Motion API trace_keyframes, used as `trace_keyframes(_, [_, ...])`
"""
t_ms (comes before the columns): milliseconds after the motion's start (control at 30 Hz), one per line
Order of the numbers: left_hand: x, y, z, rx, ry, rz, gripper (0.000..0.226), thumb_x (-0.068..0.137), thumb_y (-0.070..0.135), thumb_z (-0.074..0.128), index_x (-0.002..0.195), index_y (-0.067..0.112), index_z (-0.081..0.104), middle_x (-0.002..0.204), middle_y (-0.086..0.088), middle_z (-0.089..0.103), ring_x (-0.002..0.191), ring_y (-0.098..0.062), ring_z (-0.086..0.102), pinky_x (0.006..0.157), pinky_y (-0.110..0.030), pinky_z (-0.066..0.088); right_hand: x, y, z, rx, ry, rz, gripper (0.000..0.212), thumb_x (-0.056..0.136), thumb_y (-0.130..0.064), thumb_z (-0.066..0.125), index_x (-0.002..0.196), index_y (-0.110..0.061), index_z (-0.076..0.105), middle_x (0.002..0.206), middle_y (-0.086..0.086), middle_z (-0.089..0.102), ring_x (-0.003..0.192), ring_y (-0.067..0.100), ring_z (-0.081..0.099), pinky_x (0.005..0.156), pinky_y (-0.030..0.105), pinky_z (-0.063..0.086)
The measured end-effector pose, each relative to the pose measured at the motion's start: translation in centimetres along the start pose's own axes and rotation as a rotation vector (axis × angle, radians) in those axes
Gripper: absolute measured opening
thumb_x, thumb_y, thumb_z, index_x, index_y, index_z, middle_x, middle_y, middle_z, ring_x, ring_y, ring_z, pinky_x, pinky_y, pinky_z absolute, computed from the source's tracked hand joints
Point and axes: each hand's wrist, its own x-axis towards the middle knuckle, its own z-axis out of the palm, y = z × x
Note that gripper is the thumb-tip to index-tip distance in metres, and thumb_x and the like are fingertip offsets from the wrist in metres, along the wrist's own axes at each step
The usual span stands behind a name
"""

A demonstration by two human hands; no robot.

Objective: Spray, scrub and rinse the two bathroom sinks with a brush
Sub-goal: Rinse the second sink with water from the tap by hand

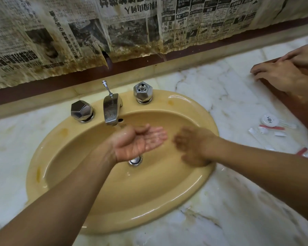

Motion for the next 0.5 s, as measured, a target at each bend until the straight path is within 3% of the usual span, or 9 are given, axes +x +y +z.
trace_keyframes(100, [-0.8,-1.3,2.0,0.270,-0.004,-0.031,0.042,0.110,0.016,0.036,0.123,-0.011,0.064,0.125,-0.028,0.068,0.121,-0.038,0.066,0.100,-0.042,0.055,1.7,1.7,-0.2,-0.265,0.077,0.068,0.076,0.102,-0.059,0.014,0.161,-0.019,-0.011,0.168,-0.001,-0.020,0.155,0.014,-0.021,0.123,0.050,-0.020])
trace_keyframes(200, [-1.0,-1.2,0.3,0.335,0.183,0.080,0.038,0.111,0.016,0.036,0.124,-0.009,0.063,0.121,-0.025,0.071,0.114,-0.034,0.070,0.095,-0.038,0.057,1.5,-0.9,-0.1,-0.041,-0.013,-0.034,0.068,0.105,-0.055,0.014,0.164,-0.022,0.007,0.172,0.001,-0.004,0.158,0.017,-0.010,0.125,0.054,-0.007])
trace_keyframes(267, [-1.2,-0.7,-1.9,0.252,0.267,0.122,0.038,0.110,0.013,0.035,0.124,-0.009,0.063,0.121,-0.025,0.071,0.112,-0.033,0.071,0.096,-0.038,0.055,-0.2,-3.1,-0.1,0.201,-0.155,-0.246,0.054,0.108,-0.042,0.016,0.158,-0.026,0.031,0.169,0.001,0.020,0.157,0.021,0.014,0.124,0.055,0.013])
trace_keyframes(300, [-1.3,-0.4,-3.0,0.192,0.295,0.133,0.037,0.110,0.012,0.035,0.124,-0.009,0.062,0.123,-0.025,0.070,0.112,-0.033,0.070,0.097,-0.039,0.054,-0.9,-3.3,0.0,0.259,-0.172,-0.314,0.053,0.107,-0.041,0.015,0.155,-0.027,0.034,0.167,0.000,0.025,0.154,0.023,0.022,0.122,0.054,0.020])
trace_keyframes(333, [-1.4,-0.1,-4.1,0.131,0.317,0.142,0.036,0.109,0.010,0.035,0.124,-0.009,0.062,0.123,-0.026,0.070,0.113,-0.033,0.070,0.097,-0.039,0.054,-1.2,-3.1,0.2,0.295,-0.150,-0.280,0.057,0.105,-0.045,0.012,0.156,-0.028,0.034,0.168,-0.001,0.025,0.154,0.022,0.024,0.122,0.052,0.023])
trace_keyframes(433, [-1.9,0.6,-6.2,-0.024,0.354,0.151,0.032,0.106,0.007,0.036,0.117,-0.007,0.061,0.122,-0.028,0.069,0.115,-0.036,0.068,0.096,-0.042,0.054,-2.0,-2.6,0.2,0.292,-0.044,-0.104,0.072,0.100,-0.056,0.003,0.160,-0.024,0.029,0.170,-0.001,0.016,0.157,0.015,0.014,0.126,0.046,0.011])
trace_keyframes(500, [-1.7,0.8,-6.8,-0.098,0.365,0.149,0.028,0.105,0.008,0.036,0.112,-0.005,0.061,0.117,-0.027,0.071,0.110,-0.038,0.069,0.092,-0.043,0.055,-2.7,-3.4,-0.5,0.308,-0.105,-0.207,0.078,0.094,-0.057,-0.001,0.159,-0.026,0.030,0.169,0.001,0.022,0.155,0.022,0.021,0.123,0.049,0.018])
